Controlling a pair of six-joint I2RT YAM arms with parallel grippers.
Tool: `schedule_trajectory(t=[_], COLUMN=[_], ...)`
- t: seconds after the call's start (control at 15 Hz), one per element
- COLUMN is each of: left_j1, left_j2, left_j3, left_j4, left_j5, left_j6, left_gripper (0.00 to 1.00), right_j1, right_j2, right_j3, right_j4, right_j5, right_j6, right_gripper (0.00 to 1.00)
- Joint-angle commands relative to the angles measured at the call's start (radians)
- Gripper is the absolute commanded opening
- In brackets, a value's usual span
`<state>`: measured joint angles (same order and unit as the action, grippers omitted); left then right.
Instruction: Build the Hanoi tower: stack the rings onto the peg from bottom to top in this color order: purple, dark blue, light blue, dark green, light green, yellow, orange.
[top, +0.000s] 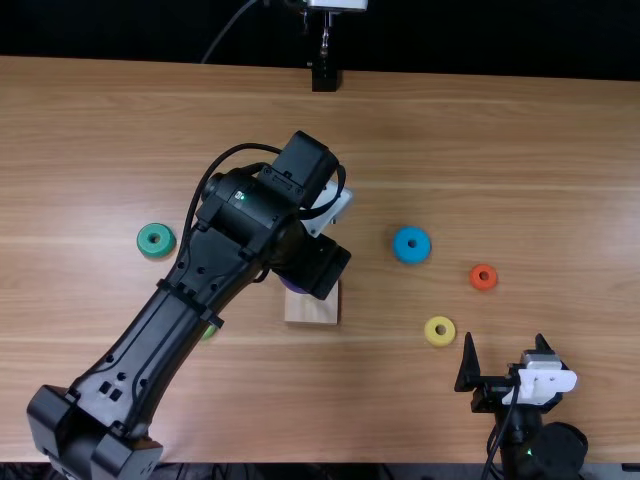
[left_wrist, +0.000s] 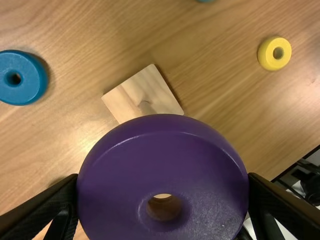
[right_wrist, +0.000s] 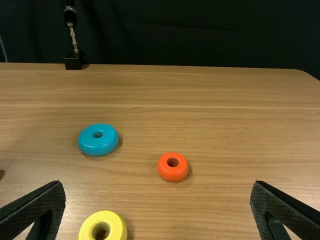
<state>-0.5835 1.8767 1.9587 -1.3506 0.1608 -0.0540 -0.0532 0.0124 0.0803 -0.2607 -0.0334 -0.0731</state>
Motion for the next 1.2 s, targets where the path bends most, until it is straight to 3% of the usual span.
schedule_trajectory(t=[0.0,0.4,0.8,1.0,1.13], left_j1=[-0.018,-0.026,-0.029,-0.019,-0.016], left_j2=[0.013,0.038,0.039,0.036,0.032], left_j3=[0.043,0.039,0.031,-0.006,-0.037], left_j4=[0.001,0.108,0.101,0.090,0.092], left_j5=[0.009,0.005,0.001,-0.001,0.001], left_j6=[-0.003,-0.005,-0.005,-0.003,-0.003], left_gripper=[0.00,0.00,0.00,0.10,0.11], right_j1=[-0.013,-0.013,-0.013,-0.013,-0.013], right_j2=[-0.012,-0.012,-0.012,-0.012,-0.012], right_j3=[-0.066,-0.066,-0.065,-0.065,-0.065], right_j4=[-0.072,-0.072,-0.072,-0.072,-0.072], right_j5=[0.004,0.004,0.004,0.004,0.004], right_j6=[-0.001,-0.001,-0.001,-0.001,-0.001], right_gripper=[1.00,1.00,1.00,1.00,1.00])
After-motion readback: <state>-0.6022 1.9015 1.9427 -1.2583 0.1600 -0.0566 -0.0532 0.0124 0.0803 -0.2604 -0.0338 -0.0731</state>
